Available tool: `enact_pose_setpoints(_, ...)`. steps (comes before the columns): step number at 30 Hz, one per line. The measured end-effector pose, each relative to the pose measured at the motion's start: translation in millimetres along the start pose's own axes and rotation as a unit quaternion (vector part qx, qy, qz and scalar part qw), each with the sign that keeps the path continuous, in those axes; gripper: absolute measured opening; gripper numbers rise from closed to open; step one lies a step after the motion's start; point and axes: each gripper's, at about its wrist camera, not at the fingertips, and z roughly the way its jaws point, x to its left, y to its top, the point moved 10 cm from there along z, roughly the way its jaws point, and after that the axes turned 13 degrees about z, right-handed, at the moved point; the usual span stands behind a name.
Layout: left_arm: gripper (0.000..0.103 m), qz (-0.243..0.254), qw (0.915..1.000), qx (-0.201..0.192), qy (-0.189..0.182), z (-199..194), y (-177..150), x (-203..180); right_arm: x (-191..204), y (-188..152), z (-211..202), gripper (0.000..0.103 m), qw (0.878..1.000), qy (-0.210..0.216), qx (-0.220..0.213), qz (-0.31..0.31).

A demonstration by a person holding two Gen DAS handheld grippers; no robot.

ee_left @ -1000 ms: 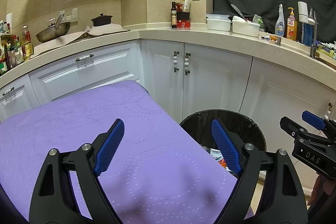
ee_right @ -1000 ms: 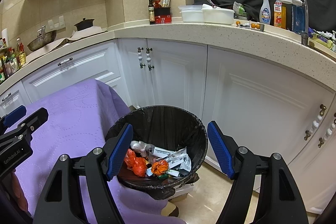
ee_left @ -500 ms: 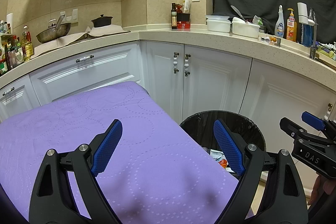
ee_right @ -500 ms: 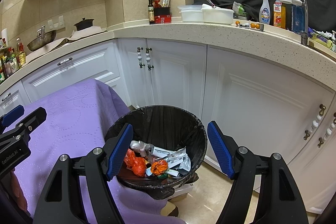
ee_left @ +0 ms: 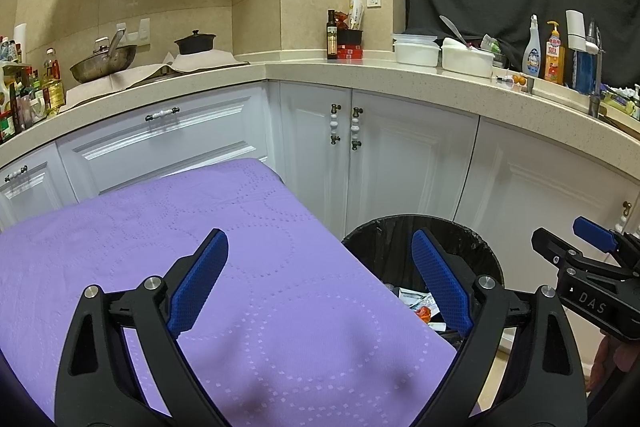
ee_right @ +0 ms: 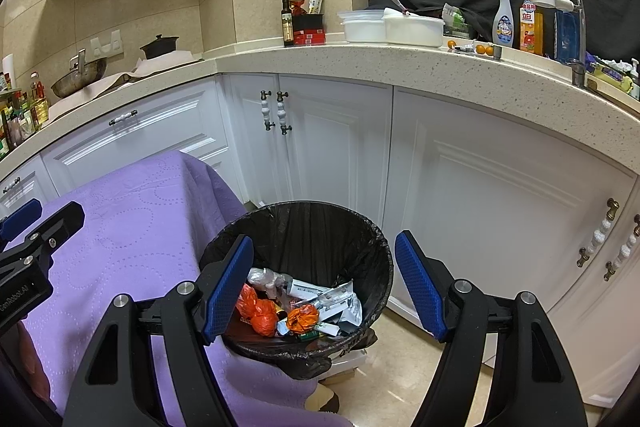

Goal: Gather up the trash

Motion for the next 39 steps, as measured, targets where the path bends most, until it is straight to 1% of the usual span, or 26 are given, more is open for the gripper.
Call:
enact_pose_setpoints(4,0.092,-0.001,1.0,-0.003,-0.001,-2.0,1.4,-0.4,-2.9,-0.9,-1.3,0.072,1.0,-0.001,-0.001,0.001)
enact_pose_setpoints(6,0.095,0.001,1.0,0.001,-0.001,-1.6,1.0,-0.7,-4.0,-1.0,-1.5,0.073,1.0,-0.002,-0.001,0.002)
enact_pose_setpoints(11,0.097,-0.002,1.0,0.004,0.006,-0.5,1.7,0.8,-5.6,-1.5,-2.0,0.073,1.0,-0.003,-0.001,0.002)
enact_pose_setpoints(16,0.098,-0.006,0.9999,0.011,-0.005,3.9,1.3,-1.0,-6.4,-1.4,-2.2,0.073,1.0,-0.003,0.0,0.003)
enact_pose_setpoints(22,0.098,0.002,0.9998,0.012,-0.019,8.2,0.3,-9.7,-8.1,-4.3,0.3,0.073,1.0,-0.005,0.002,0.003)
enact_pose_setpoints(29,0.098,0.011,0.9998,0.013,-0.012,11.0,-0.3,-11.6,-9.4,-4.9,1.7,0.073,1.0,-0.008,0.002,0.006)
enact_pose_setpoints(34,0.098,0.006,0.9999,0.012,-0.009,10.2,1.4,-11.8,-10.0,-4.8,1.4,0.073,1.0,-0.008,0.002,0.005)
enact_pose_setpoints(39,0.098,0.006,0.9997,0.017,-0.015,10.3,-0.5,-10.5,-8.5,-4.1,0.8,0.073,1.0,-0.007,0.001,0.005)
